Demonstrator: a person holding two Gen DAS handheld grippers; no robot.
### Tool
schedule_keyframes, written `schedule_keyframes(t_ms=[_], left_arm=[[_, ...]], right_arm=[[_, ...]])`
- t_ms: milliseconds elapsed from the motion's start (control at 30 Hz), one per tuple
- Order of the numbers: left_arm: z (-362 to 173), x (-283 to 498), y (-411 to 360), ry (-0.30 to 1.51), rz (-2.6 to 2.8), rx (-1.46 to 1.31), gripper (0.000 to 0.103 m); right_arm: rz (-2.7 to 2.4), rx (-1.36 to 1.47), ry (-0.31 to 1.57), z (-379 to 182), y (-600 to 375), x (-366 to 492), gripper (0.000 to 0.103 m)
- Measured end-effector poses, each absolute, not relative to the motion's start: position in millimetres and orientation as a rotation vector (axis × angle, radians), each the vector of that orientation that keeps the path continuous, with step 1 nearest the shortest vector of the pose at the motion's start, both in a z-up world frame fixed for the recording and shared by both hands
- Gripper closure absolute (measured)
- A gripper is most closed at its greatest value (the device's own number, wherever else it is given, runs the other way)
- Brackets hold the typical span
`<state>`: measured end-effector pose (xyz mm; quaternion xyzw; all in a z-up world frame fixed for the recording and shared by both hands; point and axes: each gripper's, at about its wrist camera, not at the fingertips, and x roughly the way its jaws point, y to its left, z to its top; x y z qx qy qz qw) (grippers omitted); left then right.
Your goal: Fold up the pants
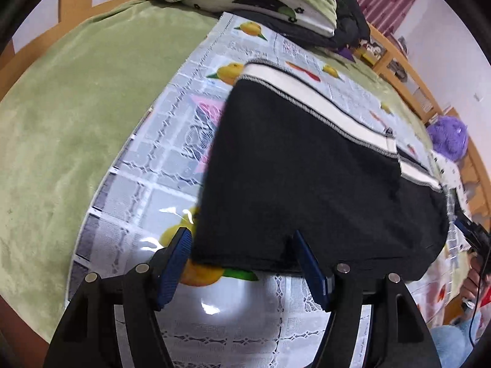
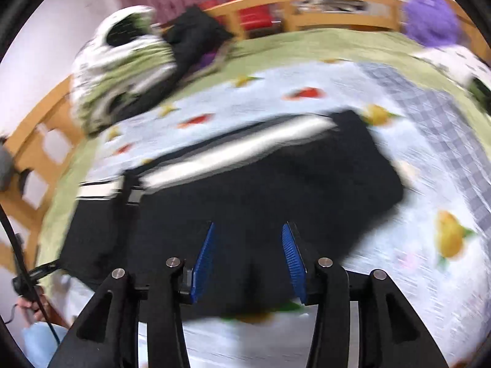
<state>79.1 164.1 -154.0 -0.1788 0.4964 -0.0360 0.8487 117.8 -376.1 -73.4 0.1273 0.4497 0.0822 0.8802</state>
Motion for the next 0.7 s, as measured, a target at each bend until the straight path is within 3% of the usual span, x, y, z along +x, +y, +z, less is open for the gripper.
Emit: schedule_keyframes(t_ms=[400, 433, 467, 567, 700], left_arm=[[-148, 91, 192, 0.970, -0.107, -0.404, 0.036], [-149, 91, 190, 0.972, -0.116, -0.397, 0.036], [-150, 92, 188, 0.977, -0.123, -0.388, 0.036], [-152, 93, 185, 0.973, -0.139, -0.362, 0.036], [-161, 97, 185, 0.996, -0.133, -0.375, 0.036]], right_arm=[[0.425, 0.113, 1.124, -135, -177, 238, 0.057], [0.407, 0.063, 1.128, -140, -168, 240, 0.064], [0.369, -0.013, 1.130, -145, -156, 244, 0.087], [0.371, 0.037, 1.023, -131, -162, 244, 0.089], [0.347, -0.028, 1.118, -160, -156, 245, 0.084]])
